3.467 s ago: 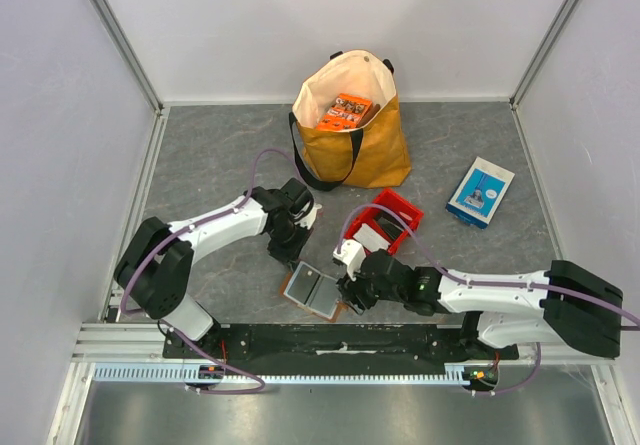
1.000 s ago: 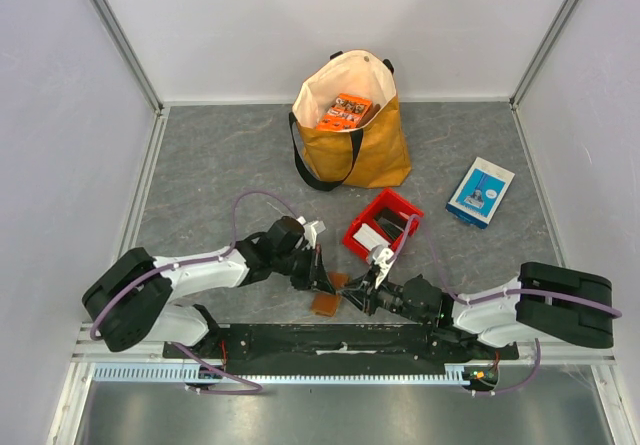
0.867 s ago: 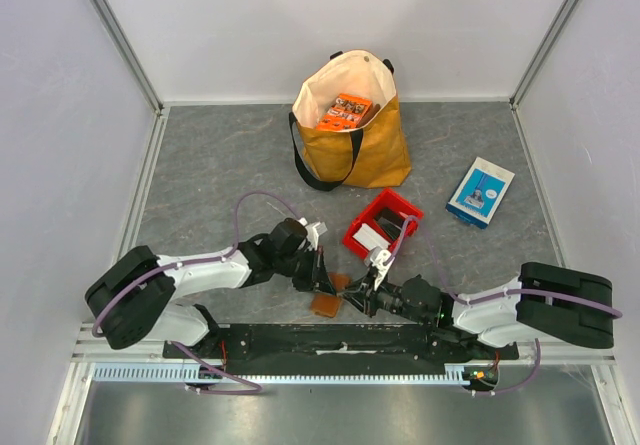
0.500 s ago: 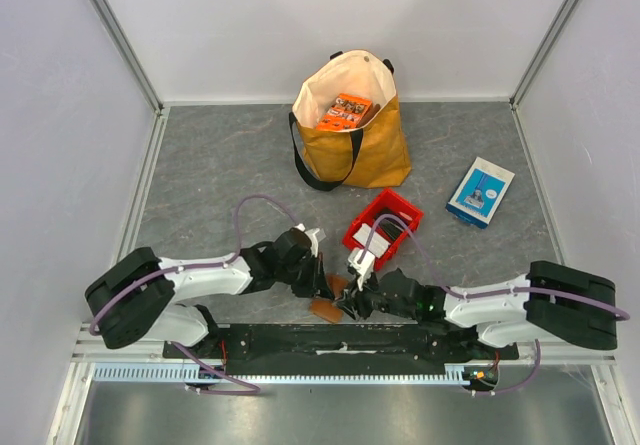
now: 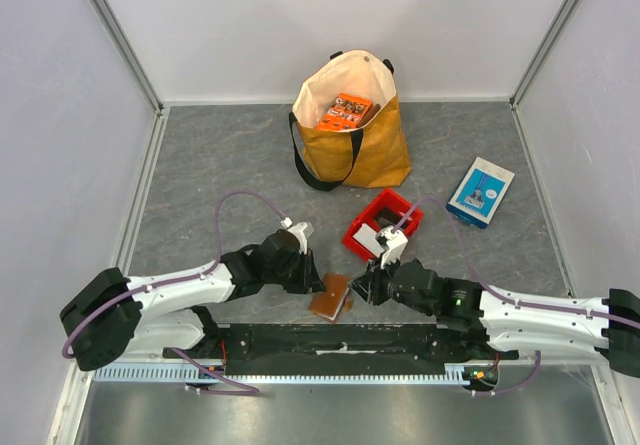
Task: Put the credit cards into the card holder
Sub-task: Close the card holder at the center of the board.
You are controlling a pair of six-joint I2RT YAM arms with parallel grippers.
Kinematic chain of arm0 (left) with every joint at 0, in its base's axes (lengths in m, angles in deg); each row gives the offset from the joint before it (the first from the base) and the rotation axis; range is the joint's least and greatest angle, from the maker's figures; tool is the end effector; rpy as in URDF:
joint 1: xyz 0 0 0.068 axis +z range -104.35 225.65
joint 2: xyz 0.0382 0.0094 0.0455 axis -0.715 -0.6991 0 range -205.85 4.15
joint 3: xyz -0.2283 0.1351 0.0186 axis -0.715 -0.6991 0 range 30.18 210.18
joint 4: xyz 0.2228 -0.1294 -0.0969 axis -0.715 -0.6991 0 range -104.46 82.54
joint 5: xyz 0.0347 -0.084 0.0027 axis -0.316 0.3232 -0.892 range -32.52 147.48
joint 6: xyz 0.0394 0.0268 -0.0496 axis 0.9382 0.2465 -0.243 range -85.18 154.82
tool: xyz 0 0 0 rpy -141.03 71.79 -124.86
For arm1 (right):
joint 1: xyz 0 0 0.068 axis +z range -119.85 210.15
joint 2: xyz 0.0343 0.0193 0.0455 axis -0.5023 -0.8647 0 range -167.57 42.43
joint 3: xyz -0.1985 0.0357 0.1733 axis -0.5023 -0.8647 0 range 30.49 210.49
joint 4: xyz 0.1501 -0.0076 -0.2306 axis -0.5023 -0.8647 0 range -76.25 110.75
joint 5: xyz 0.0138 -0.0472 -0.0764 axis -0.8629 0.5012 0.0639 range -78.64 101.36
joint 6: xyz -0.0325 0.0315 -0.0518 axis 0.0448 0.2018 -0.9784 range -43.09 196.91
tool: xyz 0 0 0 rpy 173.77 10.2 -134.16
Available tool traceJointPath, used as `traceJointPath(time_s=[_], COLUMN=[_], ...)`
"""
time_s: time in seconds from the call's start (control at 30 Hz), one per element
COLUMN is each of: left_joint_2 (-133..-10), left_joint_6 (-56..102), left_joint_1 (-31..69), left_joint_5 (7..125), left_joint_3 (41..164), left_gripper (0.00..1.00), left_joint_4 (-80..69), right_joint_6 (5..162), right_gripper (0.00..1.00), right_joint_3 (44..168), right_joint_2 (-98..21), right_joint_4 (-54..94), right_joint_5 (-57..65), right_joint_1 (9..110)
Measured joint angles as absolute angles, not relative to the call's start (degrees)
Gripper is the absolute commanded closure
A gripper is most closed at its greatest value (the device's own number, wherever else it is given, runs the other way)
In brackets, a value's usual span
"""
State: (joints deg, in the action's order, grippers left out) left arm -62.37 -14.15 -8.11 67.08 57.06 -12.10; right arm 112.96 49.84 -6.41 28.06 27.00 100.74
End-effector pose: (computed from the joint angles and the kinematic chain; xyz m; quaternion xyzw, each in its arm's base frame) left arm 0.1393 -0.2056 0.1397 0.0708 0.9161 -0.3505 0.1814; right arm 0.0888 0.2068 0.1831 -0.1716 0.8076 0.3759 0.4208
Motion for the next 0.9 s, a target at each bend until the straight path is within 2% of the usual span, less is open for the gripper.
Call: traceJointPath(time_s=[0.1,0.23,0.67,0.9], left_joint_2=[-62.9,-63.7,-67.3,-66.7], left_joint_6=[-13.0,-12.0,-13.7,-20.2], left_joint_1=[-8.1,-8.1,-10.2,-14.6], left_joint_5=[68.1,69.5,68.0,60.6], left_joint_3=[55.5,53.6,53.4,53.9], left_gripper=[0.8,0.8,0.83,0.86], left_joint_4=[-11.6,-10.5,-5.8,-7.4], right_joint_6=[120.2,127.4,133.5,133.3], right_gripper=[0.88,0.92,0.96,0.98], right_joint_3=[49.6,47.4,46.4,47.6], right_joint_2=[-6.0,-7.9,-19.0,-15.2], right_joint_4=[22.0,19.8,21.9,20.6], right_joint_5=[26.8,23.5,21.2,24.6], right_joint_1=[100.7,100.7,100.7,100.7])
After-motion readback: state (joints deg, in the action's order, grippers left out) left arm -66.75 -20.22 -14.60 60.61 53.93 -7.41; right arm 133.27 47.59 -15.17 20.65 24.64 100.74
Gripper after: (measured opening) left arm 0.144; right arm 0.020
